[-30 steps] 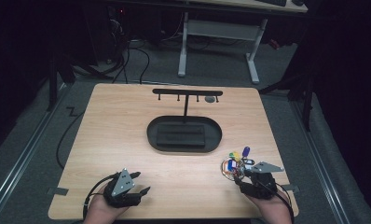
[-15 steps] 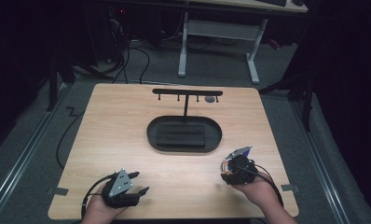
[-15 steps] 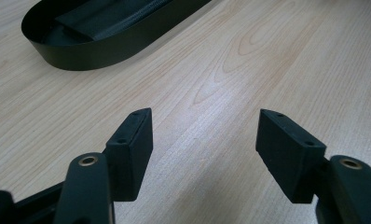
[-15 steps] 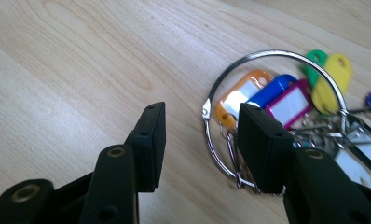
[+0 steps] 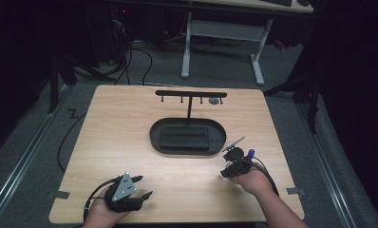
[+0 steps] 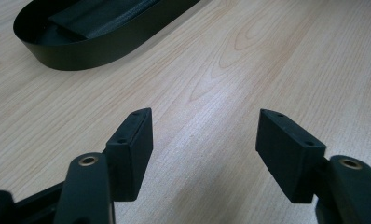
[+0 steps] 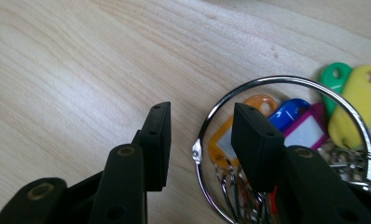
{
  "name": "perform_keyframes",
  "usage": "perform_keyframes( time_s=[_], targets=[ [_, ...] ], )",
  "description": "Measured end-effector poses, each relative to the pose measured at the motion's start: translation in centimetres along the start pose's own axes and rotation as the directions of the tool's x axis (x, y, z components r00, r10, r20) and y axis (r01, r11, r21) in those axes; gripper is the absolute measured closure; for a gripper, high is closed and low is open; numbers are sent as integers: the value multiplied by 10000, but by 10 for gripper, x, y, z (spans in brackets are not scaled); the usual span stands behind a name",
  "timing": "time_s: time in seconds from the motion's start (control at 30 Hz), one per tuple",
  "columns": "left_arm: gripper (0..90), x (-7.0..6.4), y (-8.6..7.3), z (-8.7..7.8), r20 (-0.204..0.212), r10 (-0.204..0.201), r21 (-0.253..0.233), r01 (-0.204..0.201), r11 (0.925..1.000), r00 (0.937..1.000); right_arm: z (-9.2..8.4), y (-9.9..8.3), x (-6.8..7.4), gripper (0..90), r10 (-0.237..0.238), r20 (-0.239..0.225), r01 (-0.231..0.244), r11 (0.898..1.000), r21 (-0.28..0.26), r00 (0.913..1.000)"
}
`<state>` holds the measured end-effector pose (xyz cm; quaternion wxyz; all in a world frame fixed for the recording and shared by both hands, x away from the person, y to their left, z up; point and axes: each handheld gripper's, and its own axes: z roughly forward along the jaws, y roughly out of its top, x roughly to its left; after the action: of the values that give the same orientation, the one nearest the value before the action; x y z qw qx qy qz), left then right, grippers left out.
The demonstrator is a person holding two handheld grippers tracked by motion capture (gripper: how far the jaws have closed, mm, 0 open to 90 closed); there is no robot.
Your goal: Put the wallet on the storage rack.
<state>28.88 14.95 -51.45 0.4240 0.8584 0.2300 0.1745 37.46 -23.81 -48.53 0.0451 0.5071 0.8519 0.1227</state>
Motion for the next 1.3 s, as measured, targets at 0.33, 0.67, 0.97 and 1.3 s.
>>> perform_keyframes(
  time_s=[0.33,0.67,0.97,1.3],
  targets=[
    [371,-1,0,0,14,67,-8,-67,10000,10000,5,8,-5,677,332,161,-338,9985,438,9993],
    [372,-2,1,0,27,71,11,-71,10000,10000,7,16,0,745,-120,590,75,9971,759,9982],
    [373,-3,1,-1,-31,98,-57,-98,9999,9999,3,12,10,870,-960,570,896,9902,1069,9937],
    [373,-4,1,1,-16,161,6,-161,9999,9999,-38,5,15,871,-1693,503,1660,9841,639,9843]
  ],
)
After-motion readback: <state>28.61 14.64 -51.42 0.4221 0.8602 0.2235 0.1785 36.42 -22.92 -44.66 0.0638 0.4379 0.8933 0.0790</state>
